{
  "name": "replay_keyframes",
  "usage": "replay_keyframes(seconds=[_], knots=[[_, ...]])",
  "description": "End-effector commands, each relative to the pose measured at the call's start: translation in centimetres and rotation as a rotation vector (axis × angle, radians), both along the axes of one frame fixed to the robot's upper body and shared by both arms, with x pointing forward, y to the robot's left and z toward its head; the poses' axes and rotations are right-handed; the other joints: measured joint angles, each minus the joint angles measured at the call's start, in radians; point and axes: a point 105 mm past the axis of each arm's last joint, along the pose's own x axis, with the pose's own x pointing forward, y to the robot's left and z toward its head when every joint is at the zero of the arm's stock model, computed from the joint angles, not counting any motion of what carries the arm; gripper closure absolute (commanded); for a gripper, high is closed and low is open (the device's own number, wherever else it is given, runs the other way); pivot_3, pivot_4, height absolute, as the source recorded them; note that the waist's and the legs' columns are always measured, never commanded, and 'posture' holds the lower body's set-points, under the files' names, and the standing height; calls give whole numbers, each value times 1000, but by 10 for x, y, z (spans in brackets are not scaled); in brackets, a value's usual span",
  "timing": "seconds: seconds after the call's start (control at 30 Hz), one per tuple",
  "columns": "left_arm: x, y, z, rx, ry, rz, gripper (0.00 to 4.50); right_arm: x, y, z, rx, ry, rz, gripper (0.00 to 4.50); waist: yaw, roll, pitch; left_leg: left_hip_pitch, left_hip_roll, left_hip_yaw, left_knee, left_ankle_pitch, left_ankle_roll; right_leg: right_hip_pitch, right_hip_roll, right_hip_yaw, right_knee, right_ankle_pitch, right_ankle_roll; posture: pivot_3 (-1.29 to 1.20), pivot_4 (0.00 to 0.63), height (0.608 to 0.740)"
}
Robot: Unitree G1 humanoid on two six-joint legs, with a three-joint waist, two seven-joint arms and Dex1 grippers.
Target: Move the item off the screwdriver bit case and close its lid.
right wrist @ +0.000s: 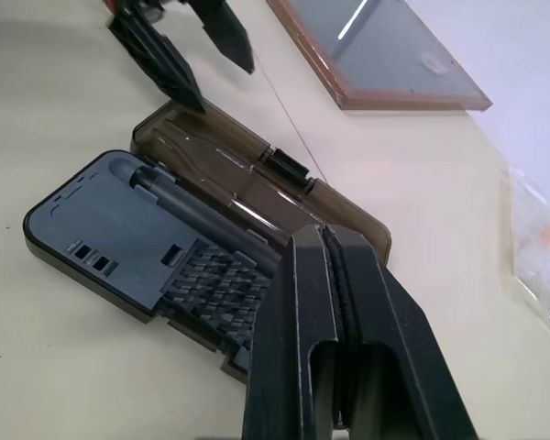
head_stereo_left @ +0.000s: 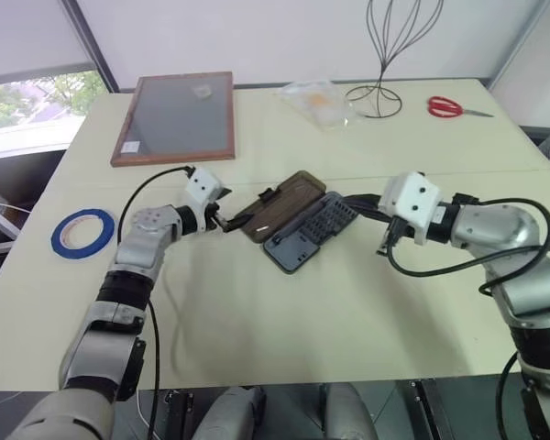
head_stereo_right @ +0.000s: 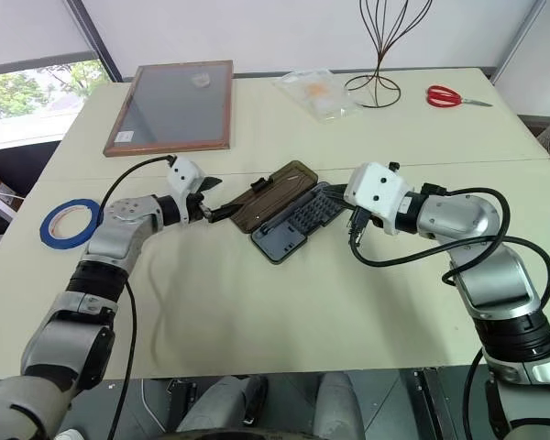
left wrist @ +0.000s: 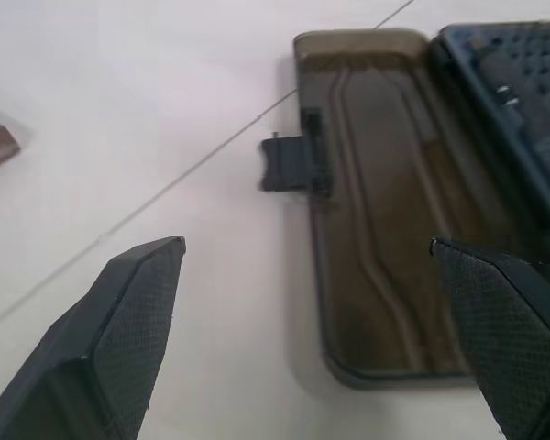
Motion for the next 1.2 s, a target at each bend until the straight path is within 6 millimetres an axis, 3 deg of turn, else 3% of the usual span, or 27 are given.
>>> replay_keyframes(seconds=[0.03, 0.17, 0.23, 0.5, 0.7, 1.0, 1.2], knots=[[10, -3, 9, 16, -60, 15, 31, -6, 4, 11, 18, -51, 11, 4500, 0, 0, 0, 0, 0, 0, 0, 0, 0, 0, 0, 0, 0, 0, 0, 0, 150, 740], [15, -8, 2, 39, -51, 12, 31, -6, 4, 11, 15, -55, 6, 4500, -4, -1, 0, 0, 0, 0, 0, 0, 0, 0, 0, 0, 0, 0, 1, 0, 150, 740], [17, -7, -1, 55, -39, 18, 582, -6, 3, 11, 15, -57, 3, 4500, -9, -1, 0, 0, 0, 0, 1, 0, 0, 0, 0, 0, 0, 0, 1, 0, 150, 740], [21, -6, -16, 131, 22, 24, 4455, -4, 2, 13, 6, -68, 0, 4500, -26, -1, 0, 0, 0, 0, 1, 0, 0, 0, 0, 0, 1, 1, 1, 0, 150, 740], [14, -11, -21, 160, 38, -58, 4455, -4, 2, 14, 4, -71, 1, 4500, -27, -2, -1, 0, 0, 0, 2, 0, 0, 0, 0, 0, 2, 1, 1, 0, 150, 740], [-11, -28, -11, 226, -15, -371, 4455, -1, 0, 16, 1, -77, 0, 4500, -25, -2, -1, -1, -1, 0, 1, 0, 0, 0, 0, 0, 1, 1, 1, 0, 150, 740], [-15, -35, -7, 247, -48, -436, 4455, -1, -1, 17, -2, -79, -3, 4500, -25, -2, -1, -1, -1, 0, 2, 0, 0, 0, 0, 0, 1, 1, 1, 0, 150, 740]])
